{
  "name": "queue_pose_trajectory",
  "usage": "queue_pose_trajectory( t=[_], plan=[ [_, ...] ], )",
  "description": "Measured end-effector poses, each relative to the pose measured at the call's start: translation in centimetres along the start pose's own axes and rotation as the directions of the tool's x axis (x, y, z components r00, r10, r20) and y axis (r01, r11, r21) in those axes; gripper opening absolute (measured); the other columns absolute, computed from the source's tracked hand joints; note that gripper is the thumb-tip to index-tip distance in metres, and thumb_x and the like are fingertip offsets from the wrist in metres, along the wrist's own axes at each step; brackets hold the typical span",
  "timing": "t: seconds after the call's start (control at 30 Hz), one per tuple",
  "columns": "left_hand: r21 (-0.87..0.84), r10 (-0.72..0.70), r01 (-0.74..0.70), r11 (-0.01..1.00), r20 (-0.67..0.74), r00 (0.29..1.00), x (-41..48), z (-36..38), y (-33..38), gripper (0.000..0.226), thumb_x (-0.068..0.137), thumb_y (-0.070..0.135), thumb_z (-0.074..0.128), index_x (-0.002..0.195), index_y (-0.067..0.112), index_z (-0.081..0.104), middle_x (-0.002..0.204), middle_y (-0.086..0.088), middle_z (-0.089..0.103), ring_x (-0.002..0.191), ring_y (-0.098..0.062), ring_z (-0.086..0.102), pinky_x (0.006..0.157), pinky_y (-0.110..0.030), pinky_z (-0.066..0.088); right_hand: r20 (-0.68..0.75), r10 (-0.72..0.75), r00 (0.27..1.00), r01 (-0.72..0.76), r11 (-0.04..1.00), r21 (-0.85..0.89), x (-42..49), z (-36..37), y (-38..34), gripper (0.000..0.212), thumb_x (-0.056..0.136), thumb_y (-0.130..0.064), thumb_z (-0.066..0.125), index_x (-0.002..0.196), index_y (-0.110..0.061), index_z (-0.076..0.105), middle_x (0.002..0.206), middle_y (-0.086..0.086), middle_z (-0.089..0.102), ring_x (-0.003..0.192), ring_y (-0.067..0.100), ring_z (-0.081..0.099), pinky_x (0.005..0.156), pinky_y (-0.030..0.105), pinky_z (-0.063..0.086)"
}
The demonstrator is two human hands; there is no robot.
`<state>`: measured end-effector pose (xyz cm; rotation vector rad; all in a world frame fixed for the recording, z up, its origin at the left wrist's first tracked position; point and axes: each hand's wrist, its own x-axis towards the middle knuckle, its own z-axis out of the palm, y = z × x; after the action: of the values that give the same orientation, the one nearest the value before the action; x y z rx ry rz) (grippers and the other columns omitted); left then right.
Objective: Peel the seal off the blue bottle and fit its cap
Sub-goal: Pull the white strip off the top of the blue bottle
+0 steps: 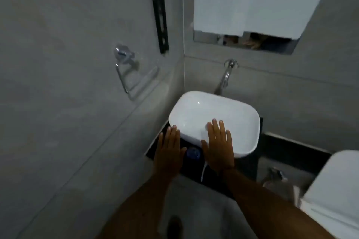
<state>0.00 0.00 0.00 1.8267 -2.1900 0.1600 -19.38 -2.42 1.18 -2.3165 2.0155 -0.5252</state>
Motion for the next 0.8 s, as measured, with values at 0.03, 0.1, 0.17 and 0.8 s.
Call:
queue_pose_trajectory(
  t=[0.03,0.1,0.17,0.8],
  plan=[
    [-0.008,-0.022,0.022,1.0,0.072,0.997,-0.2,1.5,-0.1,0.067,0.105,0.043,0.041,0.156,0.001,0.031,0.165,-0.017,0.031,0.155,-0.033,0.025,0.124,-0.056,0.027,0.055,0.049,0.997,-0.049,0.999,0.003,-0.8,1.3,0.3,0.071,0.104,-0.038,0.055,0.165,-0.012,0.028,0.176,0.014,0.023,0.164,0.036,0.018,0.131,0.057,0.022],
    [-0.044,-0.016,0.024,0.999,0.171,0.985,-0.9,4.3,-0.5,0.068,0.105,0.045,0.038,0.156,0.001,0.031,0.165,-0.017,0.031,0.155,-0.033,0.024,0.123,-0.057,0.029,0.105,0.112,0.988,-0.112,0.994,-0.004,-2.6,3.7,1.1,0.067,0.102,-0.036,0.058,0.161,-0.011,0.037,0.171,0.014,0.035,0.162,0.037,0.026,0.129,0.056,0.029],
    [-0.054,0.013,0.0,0.999,0.23,0.973,-1.8,7.0,-0.8,0.069,0.104,0.048,0.037,0.154,0.0,0.036,0.163,-0.018,0.036,0.153,-0.034,0.029,0.121,-0.058,0.032,0.158,0.178,0.971,-0.178,0.984,-0.013,-4.8,5.9,1.8,0.061,0.097,-0.034,0.065,0.153,-0.012,0.051,0.161,0.014,0.051,0.156,0.038,0.039,0.122,0.057,0.039],
    [-0.443,0.224,-0.085,0.893,0.274,0.935,3.2,16.1,-4.4,0.077,0.095,0.064,0.041,0.151,0.011,0.044,0.164,-0.009,0.037,0.156,-0.026,0.021,0.128,-0.051,0.016,0.457,0.756,0.469,-0.88,0.44,0.178,1.9,14.1,0.8,0.03,0.097,-0.041,0.064,0.11,-0.016,0.075,0.115,0.016,0.076,0.107,0.044,0.072,0.09,0.046,0.06]
  ],
)
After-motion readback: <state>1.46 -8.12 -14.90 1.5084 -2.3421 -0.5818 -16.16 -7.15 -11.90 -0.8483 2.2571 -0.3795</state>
